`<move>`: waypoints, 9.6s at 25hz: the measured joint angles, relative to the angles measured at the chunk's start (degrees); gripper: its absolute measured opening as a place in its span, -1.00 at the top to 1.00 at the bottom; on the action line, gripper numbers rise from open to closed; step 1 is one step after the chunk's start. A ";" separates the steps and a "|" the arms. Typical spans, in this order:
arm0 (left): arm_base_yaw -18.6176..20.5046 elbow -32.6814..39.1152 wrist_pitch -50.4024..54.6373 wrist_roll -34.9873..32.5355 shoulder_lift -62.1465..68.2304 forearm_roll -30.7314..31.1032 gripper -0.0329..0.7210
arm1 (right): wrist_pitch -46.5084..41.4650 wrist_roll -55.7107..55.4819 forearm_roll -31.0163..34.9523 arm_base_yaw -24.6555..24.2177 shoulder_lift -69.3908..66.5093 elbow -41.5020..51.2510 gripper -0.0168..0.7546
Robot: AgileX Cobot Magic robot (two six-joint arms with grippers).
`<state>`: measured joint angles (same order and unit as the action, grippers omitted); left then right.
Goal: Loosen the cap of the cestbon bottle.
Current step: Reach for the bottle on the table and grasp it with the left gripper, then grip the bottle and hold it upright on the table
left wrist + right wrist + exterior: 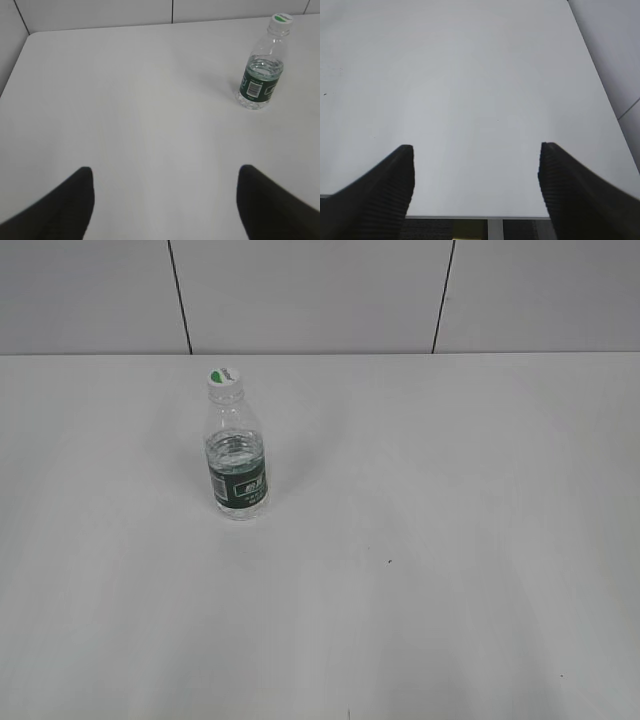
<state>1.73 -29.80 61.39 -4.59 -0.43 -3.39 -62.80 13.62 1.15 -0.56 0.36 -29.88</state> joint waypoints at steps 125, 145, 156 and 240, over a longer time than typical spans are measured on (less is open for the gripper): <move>-17.15 10.71 -130.56 5.61 113.93 30.53 -0.46 | 0.00 0.00 -0.05 0.00 0.00 0.00 -0.57; -17.15 -1.24 -130.61 10.96 121.90 30.54 -0.59 | 0.00 0.00 -0.05 0.00 0.00 0.00 -0.57; -17.15 -7.93 -130.61 15.69 126.27 33.83 -0.60 | 0.00 0.00 -0.05 0.00 0.00 0.00 -0.57; -27.59 -20.01 -129.75 26.05 130.27 55.34 -0.16 | 0.00 0.00 -0.05 0.00 0.00 0.00 -0.57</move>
<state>-25.87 -49.81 -68.35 21.46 129.84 51.95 -62.80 13.62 1.10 -0.56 0.36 -29.88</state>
